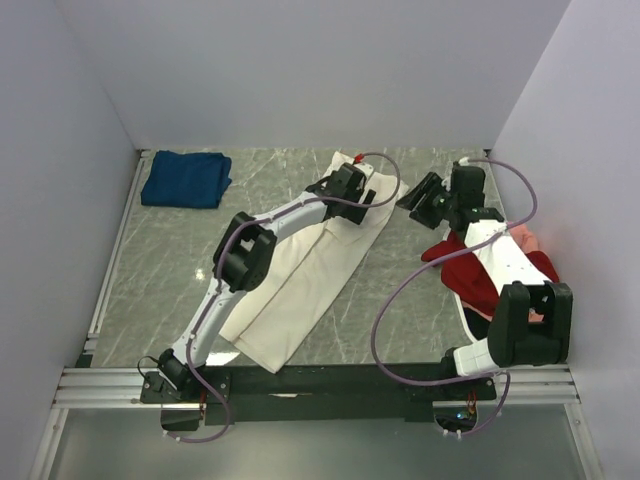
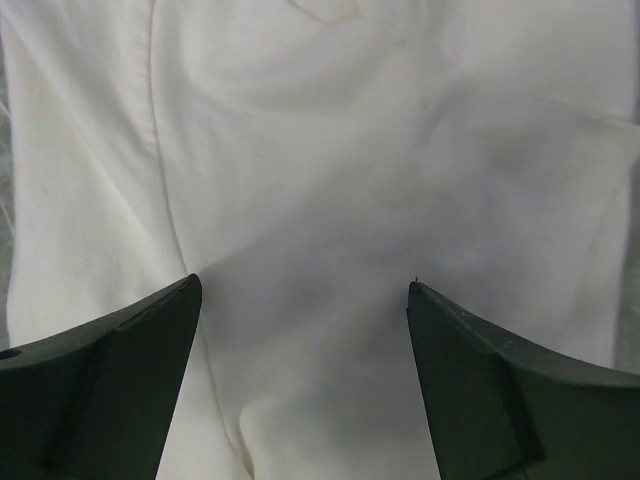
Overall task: Fold and stack the t-shirts
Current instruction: Fold the tshirt
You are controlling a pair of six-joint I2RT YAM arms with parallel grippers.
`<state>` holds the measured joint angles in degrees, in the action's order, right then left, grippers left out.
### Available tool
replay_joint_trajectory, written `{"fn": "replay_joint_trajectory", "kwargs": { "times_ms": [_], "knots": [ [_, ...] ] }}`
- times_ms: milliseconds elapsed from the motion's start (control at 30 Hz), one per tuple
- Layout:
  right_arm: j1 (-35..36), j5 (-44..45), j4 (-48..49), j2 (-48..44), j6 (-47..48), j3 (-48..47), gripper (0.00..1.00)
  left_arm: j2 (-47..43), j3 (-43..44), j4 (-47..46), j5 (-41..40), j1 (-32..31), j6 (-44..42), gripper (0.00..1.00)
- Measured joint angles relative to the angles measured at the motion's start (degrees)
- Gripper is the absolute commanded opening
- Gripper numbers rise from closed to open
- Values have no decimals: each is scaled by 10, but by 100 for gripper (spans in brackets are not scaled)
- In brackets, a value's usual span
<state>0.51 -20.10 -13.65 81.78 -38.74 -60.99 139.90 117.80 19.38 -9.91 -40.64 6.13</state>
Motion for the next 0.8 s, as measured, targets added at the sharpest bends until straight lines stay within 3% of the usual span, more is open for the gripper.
{"fn": "replay_joint_trajectory", "kwargs": {
  "times_ms": [233, 400, 567, 800],
  "knots": [
    [15, -9, 8, 0, 1, 42, 61, 66, 100, 61, -21, 9, -2, 84],
    [76, 2, 12, 8, 8, 40, 61, 83, 137, 96, -28, 42, 41, 82],
    [153, 21, 15, 54, 14, 30, 61, 90, 150, 118, -38, 126, 122, 80],
    [248, 58, 10, 105, 24, 28, 61, 61, 99, 86, -46, 243, 197, 91]
  ]
}}
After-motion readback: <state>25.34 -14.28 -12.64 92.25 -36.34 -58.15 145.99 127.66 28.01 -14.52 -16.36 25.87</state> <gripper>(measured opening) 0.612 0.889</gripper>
